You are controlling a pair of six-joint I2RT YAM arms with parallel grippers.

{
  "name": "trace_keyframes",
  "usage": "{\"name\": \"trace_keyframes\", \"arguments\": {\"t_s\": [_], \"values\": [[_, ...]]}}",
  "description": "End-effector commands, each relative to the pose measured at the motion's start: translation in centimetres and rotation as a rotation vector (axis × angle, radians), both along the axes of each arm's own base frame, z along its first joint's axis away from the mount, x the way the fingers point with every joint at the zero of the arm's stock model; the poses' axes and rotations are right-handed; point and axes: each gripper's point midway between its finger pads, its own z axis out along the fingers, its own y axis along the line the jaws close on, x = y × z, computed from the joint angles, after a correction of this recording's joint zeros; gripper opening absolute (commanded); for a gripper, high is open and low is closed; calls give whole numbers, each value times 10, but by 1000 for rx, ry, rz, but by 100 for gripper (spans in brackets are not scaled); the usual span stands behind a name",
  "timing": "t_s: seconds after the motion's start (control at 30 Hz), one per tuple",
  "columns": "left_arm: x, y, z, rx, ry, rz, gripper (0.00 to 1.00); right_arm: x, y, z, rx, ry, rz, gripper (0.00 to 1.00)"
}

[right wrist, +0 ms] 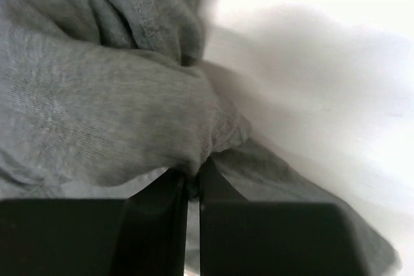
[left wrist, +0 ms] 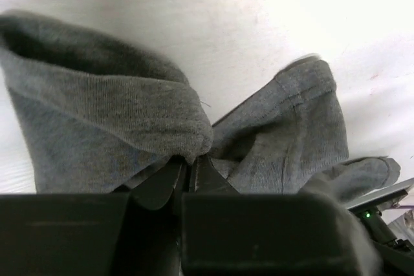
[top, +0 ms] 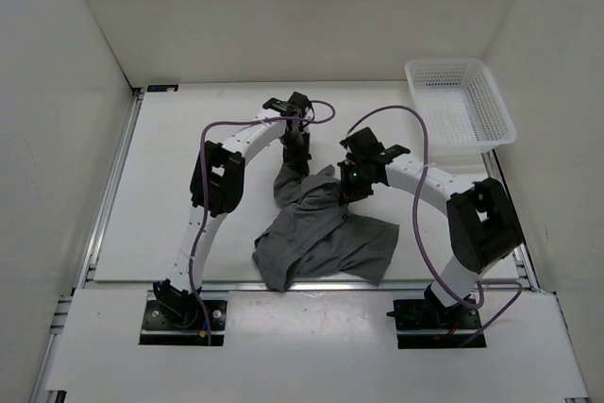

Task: Fold and stack the shorts
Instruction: Flatten the shorts out

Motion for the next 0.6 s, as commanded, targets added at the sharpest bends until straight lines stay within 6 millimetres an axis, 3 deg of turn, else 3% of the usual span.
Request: {"name": "trace_keyframes", "arguments": {"t_s": [0.0, 0.03, 0.07, 0.1, 0.2, 0.23, 0.3, 0.33, 0.37, 0.47, 0.53, 0.57], "values": [[29, 19, 57, -39, -121, 69, 10, 48, -15, 72, -28, -226, -48, 0], [35, 27, 80, -63, -159, 99, 10, 61, -26, 85, -43, -255, -75, 0], [50, 44, 91, -76, -192, 144, 10, 65, -34, 102, -62, -286, -64, 0], [60, 49, 113, -118, -230, 172, 10, 89, -37, 147, -37, -387, -89, 0], [92, 81, 183, -219, -363, 282, 10, 124, -60, 202, -115, -510, -131, 0], [94, 88, 210, -266, -402, 298, 10, 142, -57, 255, -89, -625, -148, 0], [104, 116, 255, -323, -489, 359, 10, 147, -68, 299, -89, -698, -188, 0], [102, 123, 271, -351, -512, 373, 10, 148, -73, 345, -60, -800, -229, 0], [96, 131, 294, -377, -547, 389, 10, 148, -76, 362, -56, -843, -234, 0], [83, 159, 331, -400, -618, 424, 10, 127, -85, 399, -39, -943, -246, 0], [75, 170, 327, -388, -606, 431, 10, 117, -88, 401, -46, -967, -244, 0], [69, 171, 326, -385, -599, 433, 10, 104, -92, 387, -61, -949, -239, 0]]}}
